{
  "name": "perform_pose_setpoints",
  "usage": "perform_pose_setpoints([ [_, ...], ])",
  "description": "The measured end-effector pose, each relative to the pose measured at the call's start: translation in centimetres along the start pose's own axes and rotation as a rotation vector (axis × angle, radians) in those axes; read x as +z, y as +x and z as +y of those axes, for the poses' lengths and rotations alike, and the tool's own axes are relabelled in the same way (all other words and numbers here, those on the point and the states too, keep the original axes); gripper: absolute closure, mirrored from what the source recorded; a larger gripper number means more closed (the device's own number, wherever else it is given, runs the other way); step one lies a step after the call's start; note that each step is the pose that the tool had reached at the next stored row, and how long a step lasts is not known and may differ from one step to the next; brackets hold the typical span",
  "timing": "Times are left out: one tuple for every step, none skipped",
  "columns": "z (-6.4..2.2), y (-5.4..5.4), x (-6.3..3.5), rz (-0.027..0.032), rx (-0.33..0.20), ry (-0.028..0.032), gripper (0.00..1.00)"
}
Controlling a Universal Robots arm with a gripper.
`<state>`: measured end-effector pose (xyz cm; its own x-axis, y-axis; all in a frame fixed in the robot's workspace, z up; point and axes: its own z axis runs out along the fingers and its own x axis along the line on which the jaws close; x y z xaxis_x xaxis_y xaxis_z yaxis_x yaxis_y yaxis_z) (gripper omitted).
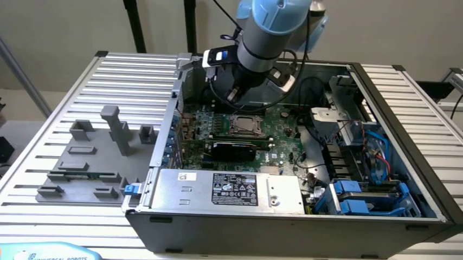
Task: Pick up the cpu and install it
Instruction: 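Install the first cpu locking lever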
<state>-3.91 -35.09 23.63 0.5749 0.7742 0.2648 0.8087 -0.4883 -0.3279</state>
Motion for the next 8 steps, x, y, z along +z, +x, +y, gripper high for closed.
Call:
perform_pose_setpoints([
  [0.04, 0.0, 0.1, -0.0001, 0.0, -0.0001, 0.89],
  [0.1, -0.1, 0.25, -0.0002, 0.0, -0.0002, 0.89],
  [0.16, -0.2, 0.41, -0.0006, 0.0, -0.0003, 0.89],
  [0.22, -0.2, 0.58, -0.0006, 0.0, -0.0004, 0.89],
  [0.28, -0.2, 0.74, -0.0007, 0.0, -0.0004, 0.89],
  [0.33, -0.3, 0.91, -0.0006, 0.0, -0.0005, 0.89],
  [0.37, -0.4, 1.07, -0.0008, 0.0, -0.0005, 0.89],
  [0.4, -0.4, 1.25, -0.0007, 0.0, -0.0005, 0.89],
])
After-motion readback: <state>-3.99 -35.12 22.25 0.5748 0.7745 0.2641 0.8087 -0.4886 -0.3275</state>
